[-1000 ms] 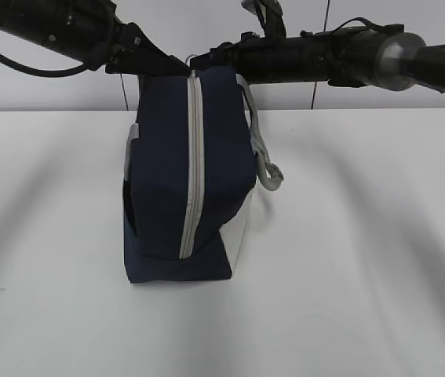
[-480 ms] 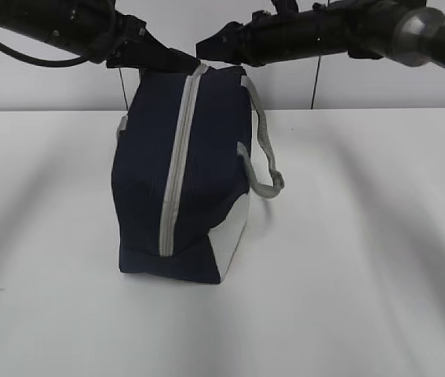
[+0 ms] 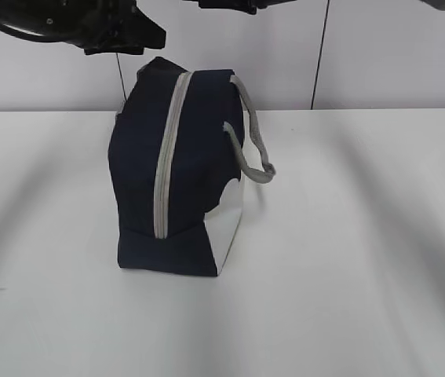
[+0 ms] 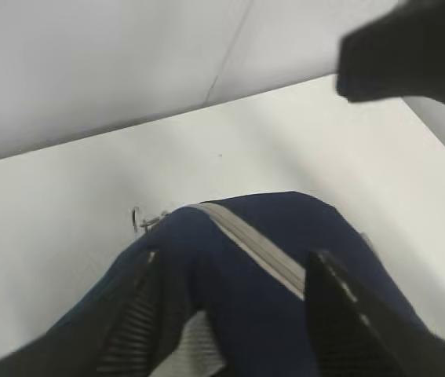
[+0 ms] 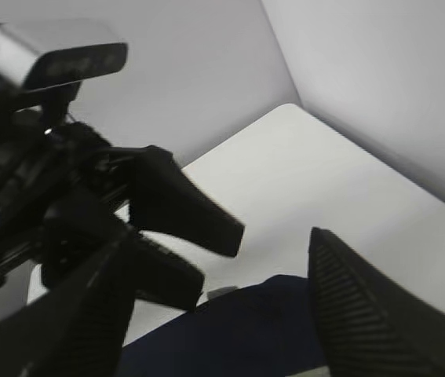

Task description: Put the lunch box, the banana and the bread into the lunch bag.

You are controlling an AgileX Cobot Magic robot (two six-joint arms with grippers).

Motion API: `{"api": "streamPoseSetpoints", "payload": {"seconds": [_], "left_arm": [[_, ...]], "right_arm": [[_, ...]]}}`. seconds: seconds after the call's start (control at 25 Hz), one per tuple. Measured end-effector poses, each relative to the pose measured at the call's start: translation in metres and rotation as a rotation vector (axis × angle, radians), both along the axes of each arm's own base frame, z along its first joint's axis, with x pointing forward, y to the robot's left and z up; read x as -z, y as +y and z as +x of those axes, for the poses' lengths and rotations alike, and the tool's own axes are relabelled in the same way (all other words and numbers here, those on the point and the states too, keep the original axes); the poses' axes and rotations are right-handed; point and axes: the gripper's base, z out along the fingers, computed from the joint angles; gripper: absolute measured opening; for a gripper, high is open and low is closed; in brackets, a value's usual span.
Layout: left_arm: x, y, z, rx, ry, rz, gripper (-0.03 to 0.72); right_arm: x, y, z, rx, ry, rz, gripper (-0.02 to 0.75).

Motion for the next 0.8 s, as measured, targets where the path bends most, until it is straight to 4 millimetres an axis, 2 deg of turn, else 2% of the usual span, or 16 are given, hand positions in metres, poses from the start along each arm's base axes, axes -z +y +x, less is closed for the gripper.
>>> {"api": "streamPoseSetpoints", "payload": {"seconds": [0.12, 0.24, 0.4, 0.64, 0.8], "left_arm": [[0.000, 0.012, 0.003, -0.029, 0.031, -0.021, 0.465], [0.001, 0.019, 0.000, -0.014, 0.105, -0.055, 0.487], [0.003, 0.026, -0.007, -0.006, 0.217, -0.043, 0.466], [-0.015, 0.035, -0.033, -0.002, 0.328, 0.088, 0.420], [-0.031, 0.043, -0.051, -0.015, 0.368, 0.175, 0.414]], "right_arm": [[-0.003, 0.001, -0.007, -0.050, 0.039, 0.003, 0.533], [-0.003, 0.001, -0.013, -0.102, 0.106, 0.007, 0.519], [-0.011, 0.001, -0.018, -0.106, 0.174, 0.025, 0.438], [-0.034, -0.003, -0.034, -0.094, 0.224, 0.044, 0.333], [-0.027, -0.009, -0.054, -0.092, 0.314, 0.025, 0.320]]}}
